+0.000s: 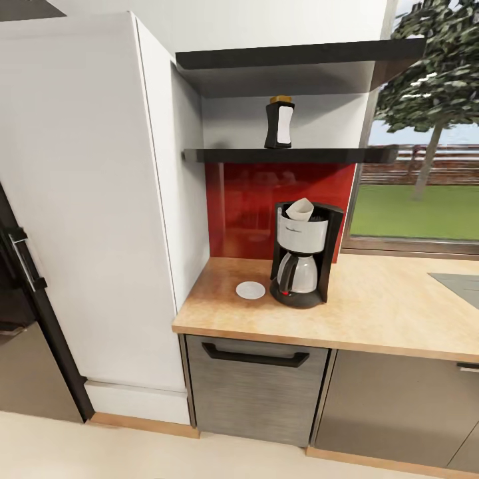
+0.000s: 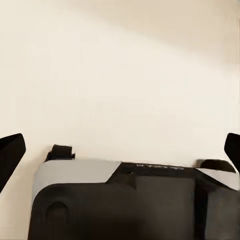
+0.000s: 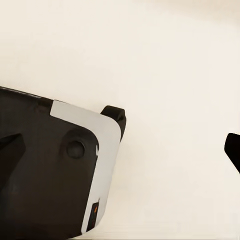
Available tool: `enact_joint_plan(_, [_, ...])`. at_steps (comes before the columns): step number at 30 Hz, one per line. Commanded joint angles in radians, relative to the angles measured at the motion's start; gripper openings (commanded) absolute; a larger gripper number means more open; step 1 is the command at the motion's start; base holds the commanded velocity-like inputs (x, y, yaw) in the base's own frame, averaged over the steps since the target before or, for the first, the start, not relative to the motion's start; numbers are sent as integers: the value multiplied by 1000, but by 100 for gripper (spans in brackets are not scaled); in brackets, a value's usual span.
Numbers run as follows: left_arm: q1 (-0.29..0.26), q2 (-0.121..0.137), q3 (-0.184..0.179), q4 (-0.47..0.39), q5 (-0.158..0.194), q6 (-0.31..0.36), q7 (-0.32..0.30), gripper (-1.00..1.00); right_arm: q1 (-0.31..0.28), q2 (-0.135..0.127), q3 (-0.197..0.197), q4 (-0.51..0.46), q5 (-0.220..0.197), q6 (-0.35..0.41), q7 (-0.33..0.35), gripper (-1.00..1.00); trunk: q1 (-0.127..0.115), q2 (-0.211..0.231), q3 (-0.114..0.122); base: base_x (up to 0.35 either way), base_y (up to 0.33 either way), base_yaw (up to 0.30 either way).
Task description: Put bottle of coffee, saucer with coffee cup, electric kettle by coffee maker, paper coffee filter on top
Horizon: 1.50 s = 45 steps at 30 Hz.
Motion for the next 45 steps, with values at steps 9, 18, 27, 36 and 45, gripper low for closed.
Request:
enact_joint_plan(9, [-44, -37, -109, -755, 8, 389, -374, 100, 2, 3, 7, 4, -9, -8, -2, 100, 0, -1, -1, 0, 0, 0])
enact_joint_plan(18, [-208, -127, -121, -780, 9, 548, -528, 100, 3, 4, 8, 4, -9, -8, -2, 100, 0, -1, -1, 0, 0, 0])
enact_joint_plan(27, [-493, -150, -187, -778, 11, 627, -611, 100, 3, 4, 8, 4, -9, -8, -2, 100, 0, -1, -1, 0, 0, 0])
enact_joint_plan(36, [-832, -150, -195, -774, 153, 632, -618, 100, 3, 4, 7, 4, -9, -9, -4, 100, 0, -1, -1, 0, 0, 0])
enact_joint_plan(45, [-1109, -150, -195, -702, 228, 631, -612, 100, 3, 4, 6, 4, -9, -10, -9, 100, 0, -1, -1, 0, 0, 0])
